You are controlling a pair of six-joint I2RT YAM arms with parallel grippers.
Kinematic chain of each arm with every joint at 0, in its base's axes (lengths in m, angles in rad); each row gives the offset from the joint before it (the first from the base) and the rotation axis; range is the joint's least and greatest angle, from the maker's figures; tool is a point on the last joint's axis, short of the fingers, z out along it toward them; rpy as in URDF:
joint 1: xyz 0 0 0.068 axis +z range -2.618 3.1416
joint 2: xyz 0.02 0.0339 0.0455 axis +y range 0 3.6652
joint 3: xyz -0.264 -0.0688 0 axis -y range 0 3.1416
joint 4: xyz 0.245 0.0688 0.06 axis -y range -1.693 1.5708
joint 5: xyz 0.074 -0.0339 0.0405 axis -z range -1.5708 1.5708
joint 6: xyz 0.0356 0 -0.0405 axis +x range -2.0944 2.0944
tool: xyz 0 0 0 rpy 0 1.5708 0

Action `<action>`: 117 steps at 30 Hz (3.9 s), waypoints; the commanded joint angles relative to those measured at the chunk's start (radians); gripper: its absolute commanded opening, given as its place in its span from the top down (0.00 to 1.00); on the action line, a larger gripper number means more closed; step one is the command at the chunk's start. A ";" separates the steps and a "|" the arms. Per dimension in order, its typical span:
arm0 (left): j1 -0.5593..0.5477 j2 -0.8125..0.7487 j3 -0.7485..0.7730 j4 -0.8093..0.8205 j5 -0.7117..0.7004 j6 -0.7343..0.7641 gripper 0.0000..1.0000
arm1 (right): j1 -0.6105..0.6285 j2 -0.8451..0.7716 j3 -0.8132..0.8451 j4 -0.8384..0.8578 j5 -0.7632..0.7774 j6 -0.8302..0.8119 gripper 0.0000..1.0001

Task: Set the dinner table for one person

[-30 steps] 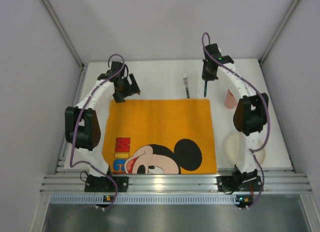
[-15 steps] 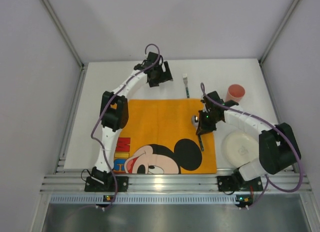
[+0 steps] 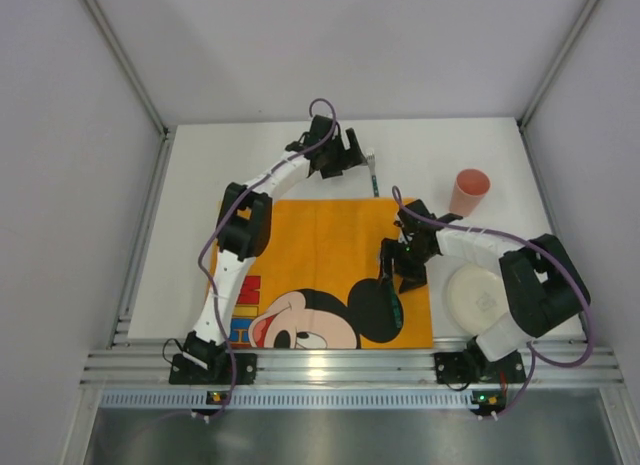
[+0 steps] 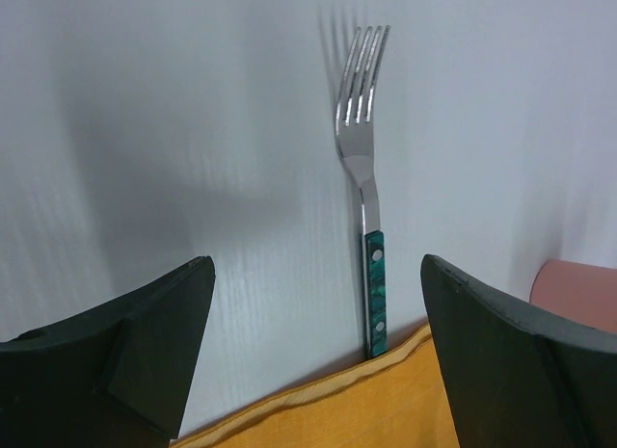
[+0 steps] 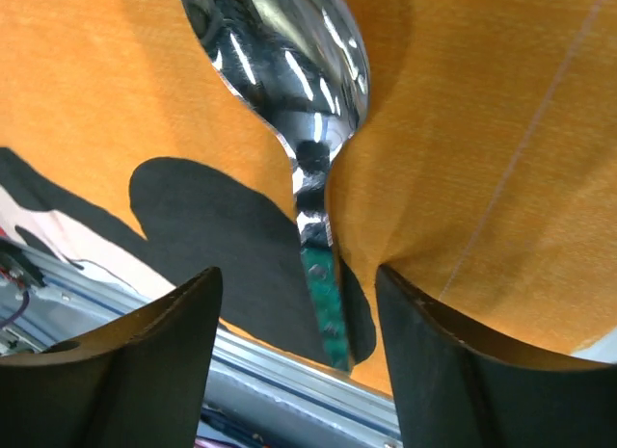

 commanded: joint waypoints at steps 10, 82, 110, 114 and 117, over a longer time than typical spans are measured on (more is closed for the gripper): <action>-0.097 0.116 0.212 0.081 -0.011 0.038 0.11 | 0.029 -0.105 0.017 -0.073 0.055 0.000 0.31; -0.019 -1.184 -1.434 -0.182 -0.520 0.146 1.00 | -0.449 -0.108 0.525 -0.344 0.245 -0.225 0.00; 0.044 -1.106 -1.224 -0.513 -0.489 0.090 0.02 | -0.534 0.423 1.011 -0.277 0.216 -0.159 0.01; 0.052 -1.098 -1.219 -0.498 -0.489 0.104 0.02 | -0.476 0.518 1.127 -0.318 0.289 -0.187 0.27; 0.061 -1.091 -1.216 -0.487 -0.488 0.118 0.02 | -0.436 0.563 1.184 -0.366 0.360 -0.205 0.81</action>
